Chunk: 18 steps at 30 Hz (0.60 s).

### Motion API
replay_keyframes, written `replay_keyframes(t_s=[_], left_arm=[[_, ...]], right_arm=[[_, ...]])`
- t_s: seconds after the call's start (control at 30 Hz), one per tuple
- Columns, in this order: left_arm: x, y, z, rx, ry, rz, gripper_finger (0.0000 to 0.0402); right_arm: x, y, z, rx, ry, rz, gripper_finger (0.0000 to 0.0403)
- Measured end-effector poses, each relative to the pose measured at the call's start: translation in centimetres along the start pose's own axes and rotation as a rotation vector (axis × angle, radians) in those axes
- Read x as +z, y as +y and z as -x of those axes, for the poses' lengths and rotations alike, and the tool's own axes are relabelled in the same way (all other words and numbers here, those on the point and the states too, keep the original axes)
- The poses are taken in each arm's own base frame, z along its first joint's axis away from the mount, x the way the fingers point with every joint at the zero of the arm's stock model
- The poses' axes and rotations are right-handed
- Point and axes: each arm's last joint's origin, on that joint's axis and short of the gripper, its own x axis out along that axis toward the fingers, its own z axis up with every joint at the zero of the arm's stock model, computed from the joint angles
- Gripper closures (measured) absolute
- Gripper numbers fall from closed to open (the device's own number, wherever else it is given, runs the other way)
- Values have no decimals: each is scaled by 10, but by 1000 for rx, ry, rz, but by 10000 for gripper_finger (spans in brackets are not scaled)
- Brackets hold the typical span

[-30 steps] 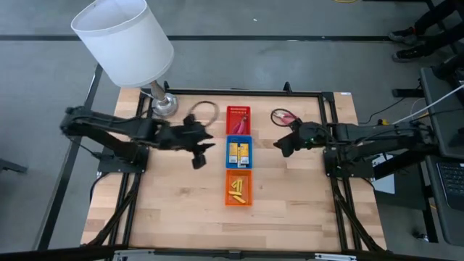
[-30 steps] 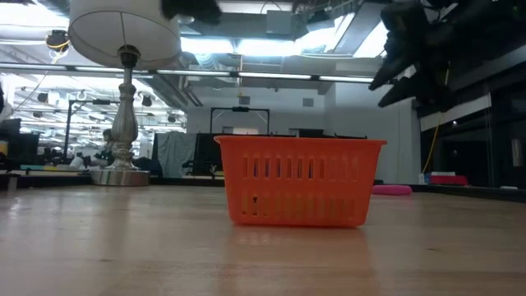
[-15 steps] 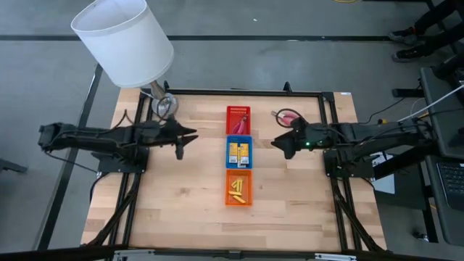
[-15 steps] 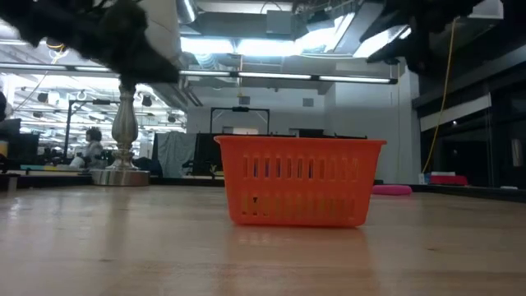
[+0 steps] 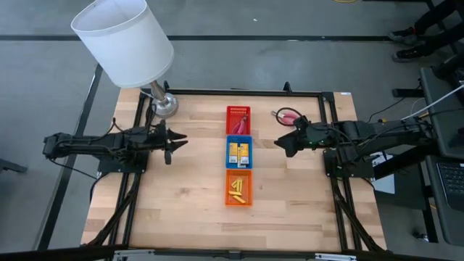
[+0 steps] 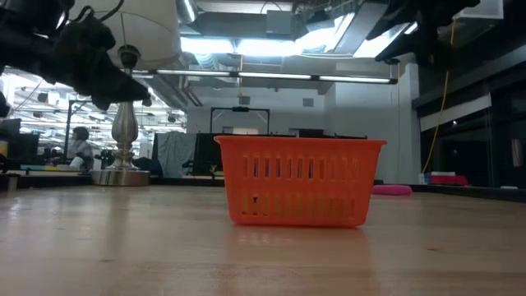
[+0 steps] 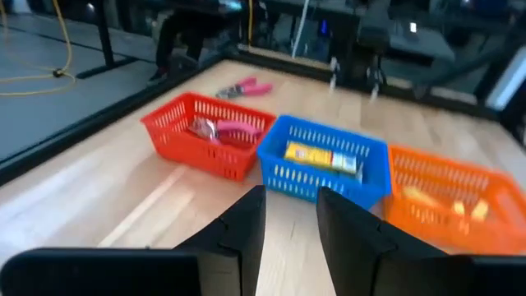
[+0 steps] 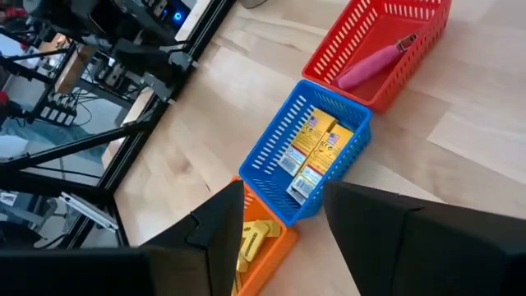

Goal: Pick & Place School Supplies
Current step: Put the pink hole puncher into the red bin

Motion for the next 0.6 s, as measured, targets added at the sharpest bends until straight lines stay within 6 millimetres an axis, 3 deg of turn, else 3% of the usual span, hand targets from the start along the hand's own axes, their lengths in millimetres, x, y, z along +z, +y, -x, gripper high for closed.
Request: replay_keyframes(t_s=[0.27,0.6], left_arm=[[-17,7,11,80,143,-81,295],[-23,7,11,70,209,293,295]], right_arm=[[-7,-3,-1,-45,57,35,230],[-12,-37,-37,-417,263,247,230]])
